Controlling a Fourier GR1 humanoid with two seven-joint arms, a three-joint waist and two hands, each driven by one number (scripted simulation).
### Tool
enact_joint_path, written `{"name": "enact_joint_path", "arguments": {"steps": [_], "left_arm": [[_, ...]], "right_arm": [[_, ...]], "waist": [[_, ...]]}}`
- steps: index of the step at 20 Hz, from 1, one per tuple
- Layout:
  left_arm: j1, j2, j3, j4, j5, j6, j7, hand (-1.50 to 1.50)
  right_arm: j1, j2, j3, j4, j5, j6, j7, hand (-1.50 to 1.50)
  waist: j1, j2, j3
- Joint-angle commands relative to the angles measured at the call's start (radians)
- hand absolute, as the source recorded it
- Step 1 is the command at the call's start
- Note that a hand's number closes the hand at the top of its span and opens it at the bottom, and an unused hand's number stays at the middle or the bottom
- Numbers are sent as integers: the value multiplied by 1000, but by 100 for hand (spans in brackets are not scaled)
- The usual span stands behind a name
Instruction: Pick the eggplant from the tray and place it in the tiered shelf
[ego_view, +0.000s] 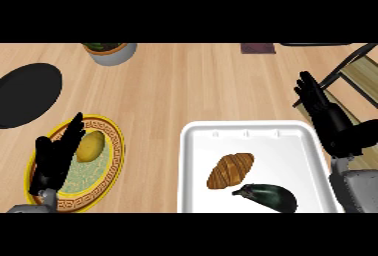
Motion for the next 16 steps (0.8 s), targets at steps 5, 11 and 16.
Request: {"name": "enact_joint_path", "arguments": {"steps": [5,11,16], "left_arm": [[-62,-37,29,50,80,-33,70,0],[-47,-81,14,93,129,-81,73,0],[-35,-79,32,103,127,-80,63,0]], "right_arm": [[-205,-155,87,104,-43,416,-83,150],[-243,-270,185,401,159,547,-154,-150],[-299,-355,220,511,202,786,-425,-150]], "waist": [[81,5,-16],[86,14,-15],[61,2,-15]]}}
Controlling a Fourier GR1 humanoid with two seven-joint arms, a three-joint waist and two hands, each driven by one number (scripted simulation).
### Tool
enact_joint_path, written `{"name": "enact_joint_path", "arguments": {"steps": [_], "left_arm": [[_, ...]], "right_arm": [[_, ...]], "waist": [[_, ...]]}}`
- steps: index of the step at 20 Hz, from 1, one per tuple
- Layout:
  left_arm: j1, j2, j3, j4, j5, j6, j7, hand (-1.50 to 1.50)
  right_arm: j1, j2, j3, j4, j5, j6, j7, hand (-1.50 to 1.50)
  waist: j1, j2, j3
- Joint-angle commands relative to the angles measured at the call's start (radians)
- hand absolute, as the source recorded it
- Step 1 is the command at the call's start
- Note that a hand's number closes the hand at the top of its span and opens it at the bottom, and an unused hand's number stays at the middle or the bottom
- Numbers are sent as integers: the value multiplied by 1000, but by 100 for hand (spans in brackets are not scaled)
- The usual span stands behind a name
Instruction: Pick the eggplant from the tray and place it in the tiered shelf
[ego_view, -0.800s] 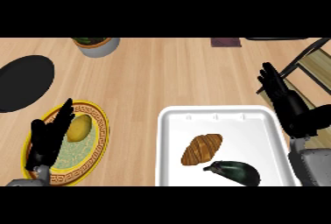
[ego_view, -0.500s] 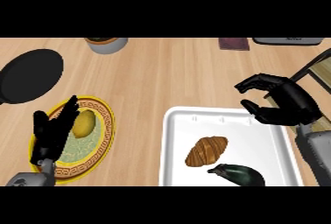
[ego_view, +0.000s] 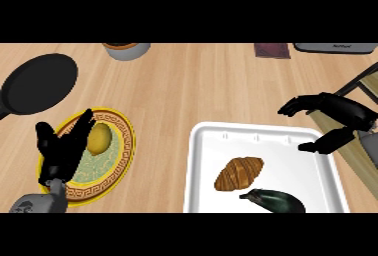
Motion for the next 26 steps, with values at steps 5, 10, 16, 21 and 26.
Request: {"name": "enact_joint_path", "arguments": {"steps": [5,10,16,21,26], "left_arm": [[22,-30,1,33,25,-12,37,0],[52,-30,6,0,37,-25,50,0],[23,-24,47,72,33,-30,28,0],[78,-32,33,13,14,-25,37,0],[49,-43,41,63,-3,-25,10,0]], "right_arm": [[-134,-94,106,106,85,334,-210,-150],[-218,-81,173,16,62,407,-80,-150],[-198,-41,195,-218,27,353,208,-150],[-117,67,197,-368,21,239,465,-150],[-45,77,237,-515,90,215,593,-150]], "waist": [[-25,-7,-9],[-33,-15,-11],[-69,-21,-12],[-66,-22,-12],[-70,-20,-11]]}}
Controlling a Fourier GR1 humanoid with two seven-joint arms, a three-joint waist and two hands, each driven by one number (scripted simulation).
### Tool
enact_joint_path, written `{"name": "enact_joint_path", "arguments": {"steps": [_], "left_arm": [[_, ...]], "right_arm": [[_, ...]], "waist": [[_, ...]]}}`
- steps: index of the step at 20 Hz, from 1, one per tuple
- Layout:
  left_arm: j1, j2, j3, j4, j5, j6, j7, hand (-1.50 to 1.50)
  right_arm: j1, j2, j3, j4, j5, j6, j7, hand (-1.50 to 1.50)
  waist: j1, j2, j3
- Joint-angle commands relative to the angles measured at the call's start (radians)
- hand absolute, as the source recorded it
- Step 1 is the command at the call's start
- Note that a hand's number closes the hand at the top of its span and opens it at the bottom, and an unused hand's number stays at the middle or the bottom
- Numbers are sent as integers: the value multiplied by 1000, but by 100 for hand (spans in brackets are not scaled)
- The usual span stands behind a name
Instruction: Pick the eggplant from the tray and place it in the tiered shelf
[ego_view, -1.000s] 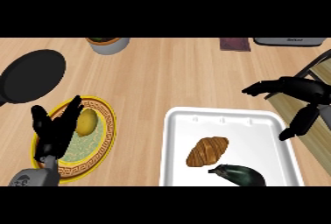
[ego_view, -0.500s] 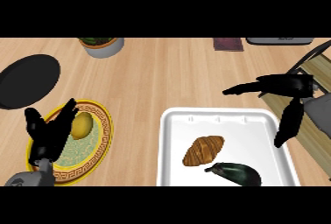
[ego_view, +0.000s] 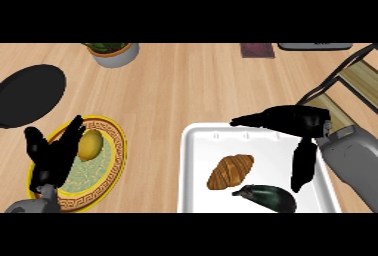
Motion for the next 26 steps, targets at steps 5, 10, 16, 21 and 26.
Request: {"name": "enact_joint_path", "arguments": {"steps": [5,10,16,21,26], "left_arm": [[-44,-51,-16,112,-7,-13,-6,0],[60,-19,-13,-82,16,-43,75,0],[8,-15,15,25,-5,-63,27,0],[-24,-37,26,109,-13,-70,-12,0],[-5,-68,13,74,-25,-56,-1,0]], "right_arm": [[97,113,145,-136,132,-28,192,-150],[117,77,88,-164,169,34,209,-150],[211,44,88,-215,309,4,143,-150],[287,13,92,-270,405,-37,91,-150],[309,70,136,-171,524,-119,12,-150]], "waist": [[-5,11,-11],[15,9,-10],[8,11,-10],[3,12,-10],[10,13,-9]]}}
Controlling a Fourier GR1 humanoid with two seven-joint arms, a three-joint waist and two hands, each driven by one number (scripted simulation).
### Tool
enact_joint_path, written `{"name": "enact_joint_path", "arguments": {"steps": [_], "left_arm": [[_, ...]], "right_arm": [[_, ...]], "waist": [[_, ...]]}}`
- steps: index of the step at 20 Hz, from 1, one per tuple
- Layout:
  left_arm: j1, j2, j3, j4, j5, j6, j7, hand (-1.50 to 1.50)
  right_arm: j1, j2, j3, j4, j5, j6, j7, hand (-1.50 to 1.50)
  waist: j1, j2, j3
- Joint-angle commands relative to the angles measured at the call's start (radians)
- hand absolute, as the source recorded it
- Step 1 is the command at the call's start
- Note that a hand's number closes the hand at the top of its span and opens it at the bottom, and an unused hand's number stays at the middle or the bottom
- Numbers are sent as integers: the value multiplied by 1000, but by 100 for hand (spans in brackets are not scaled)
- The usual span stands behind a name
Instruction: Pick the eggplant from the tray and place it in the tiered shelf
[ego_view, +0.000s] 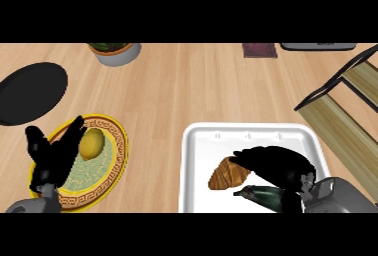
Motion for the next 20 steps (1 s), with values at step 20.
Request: {"name": "enact_joint_path", "arguments": {"steps": [20], "left_arm": [[25,-52,7,31,-28,-43,-25,0]], "right_arm": [[73,115,-3,244,352,-219,-276,-150]], "waist": [[-1,6,-9]]}}
